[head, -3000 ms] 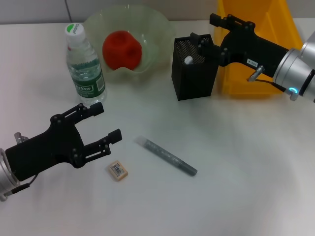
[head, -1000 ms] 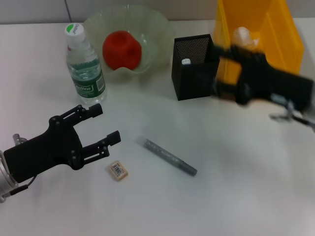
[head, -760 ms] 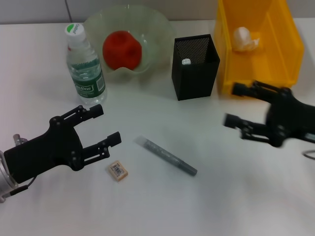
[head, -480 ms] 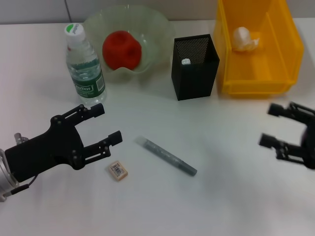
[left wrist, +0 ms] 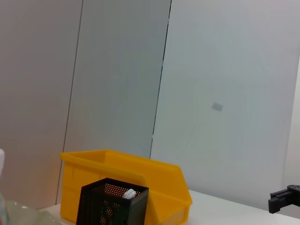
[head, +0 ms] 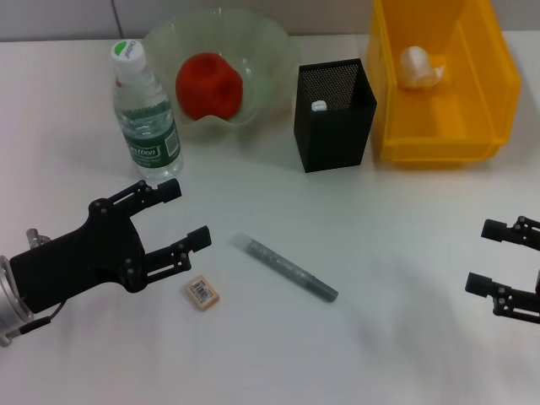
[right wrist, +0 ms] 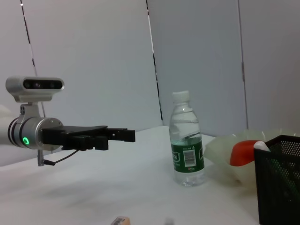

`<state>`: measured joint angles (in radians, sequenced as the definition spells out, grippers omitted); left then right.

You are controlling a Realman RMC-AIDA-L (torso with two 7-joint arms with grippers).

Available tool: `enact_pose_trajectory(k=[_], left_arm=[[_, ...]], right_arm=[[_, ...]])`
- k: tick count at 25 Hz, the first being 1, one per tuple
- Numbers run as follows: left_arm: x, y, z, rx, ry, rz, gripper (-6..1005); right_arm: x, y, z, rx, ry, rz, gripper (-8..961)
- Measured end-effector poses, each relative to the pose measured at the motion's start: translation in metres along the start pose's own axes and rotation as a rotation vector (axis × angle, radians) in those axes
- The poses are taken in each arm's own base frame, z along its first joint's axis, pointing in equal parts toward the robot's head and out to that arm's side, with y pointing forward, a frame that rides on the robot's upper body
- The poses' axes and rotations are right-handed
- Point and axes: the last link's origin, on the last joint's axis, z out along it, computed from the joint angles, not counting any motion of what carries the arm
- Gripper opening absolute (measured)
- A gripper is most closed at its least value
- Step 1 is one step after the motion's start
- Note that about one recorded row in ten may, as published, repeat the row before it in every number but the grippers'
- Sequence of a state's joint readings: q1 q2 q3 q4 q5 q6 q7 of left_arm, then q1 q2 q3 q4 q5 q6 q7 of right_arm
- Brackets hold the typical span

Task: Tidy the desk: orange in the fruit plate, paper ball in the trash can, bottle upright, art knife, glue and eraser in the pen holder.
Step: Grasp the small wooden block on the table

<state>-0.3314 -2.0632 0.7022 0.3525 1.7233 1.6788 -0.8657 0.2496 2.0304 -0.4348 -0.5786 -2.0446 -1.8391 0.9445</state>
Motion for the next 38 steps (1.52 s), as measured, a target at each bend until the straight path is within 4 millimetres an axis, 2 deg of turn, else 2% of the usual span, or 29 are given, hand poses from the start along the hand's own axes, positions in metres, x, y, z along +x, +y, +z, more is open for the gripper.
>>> enact_pose_trajectory(k=[16, 17, 22, 23, 25, 28, 30, 31, 32, 33, 35, 36, 37, 38], left_arm=[[0.002, -0.002, -0.001, -0.03, -0.031, -0.026, 798], [0.006, -0.007, 0.001, -0.063, -0.096, -0.062, 798], [0.01, -0.012, 0.0, -0.079, -0.149, -0.092, 798], [0.019, -0.021, 0.0, -0.094, -0.245, -0.138, 798], [0.023, -0.024, 0.002, -0.105, -0.298, -0.154, 798], [0.023, -0.024, 0.002, -0.105, -0.298, -0.154, 799], [0.027, -0.028, 0.005, -0.119, -0.36, -0.173, 799], [0.045, -0.031, 0.025, -0.169, -0.512, -0.209, 799], [0.045, -0.031, 0.025, -0.169, -0.512, -0.209, 799], [0.053, -0.029, 0.035, -0.187, -0.569, -0.224, 799], [0.053, -0.029, 0.035, -0.187, -0.569, -0.224, 799], [0.059, -0.027, 0.046, -0.197, -0.66, -0.235, 799], [0.059, -0.027, 0.046, -0.197, -0.66, -0.235, 799], [0.066, -0.024, 0.064, -0.183, -0.824, -0.231, 799]], right_arm=[[0.001, 0.001, -0.001, -0.003, 0.002, 0.001, 765], [0.0, 0.001, -0.001, -0.005, 0.005, 0.0, 765], [0.0, 0.001, -0.004, -0.02, 0.029, -0.007, 765], [0.0, 0.001, -0.004, -0.02, 0.029, -0.007, 765], [-0.001, 0.0, -0.007, -0.015, 0.041, -0.012, 765], [-0.002, -0.001, -0.012, -0.002, 0.042, -0.015, 765], [-0.003, -0.001, -0.013, 0.003, 0.035, -0.016, 765], [-0.003, 0.0, -0.014, 0.004, 0.032, -0.016, 765], [-0.004, 0.0, -0.015, 0.007, 0.031, -0.018, 765], [-0.004, 0.0, -0.015, 0.007, 0.031, -0.018, 765], [-0.004, 0.0, -0.016, 0.008, 0.033, -0.021, 765], [-0.004, 0.0, -0.016, 0.009, 0.034, -0.022, 765], [-0.004, -0.001, -0.016, 0.01, 0.035, -0.023, 765], [-0.004, -0.001, -0.016, 0.01, 0.035, -0.023, 765]])
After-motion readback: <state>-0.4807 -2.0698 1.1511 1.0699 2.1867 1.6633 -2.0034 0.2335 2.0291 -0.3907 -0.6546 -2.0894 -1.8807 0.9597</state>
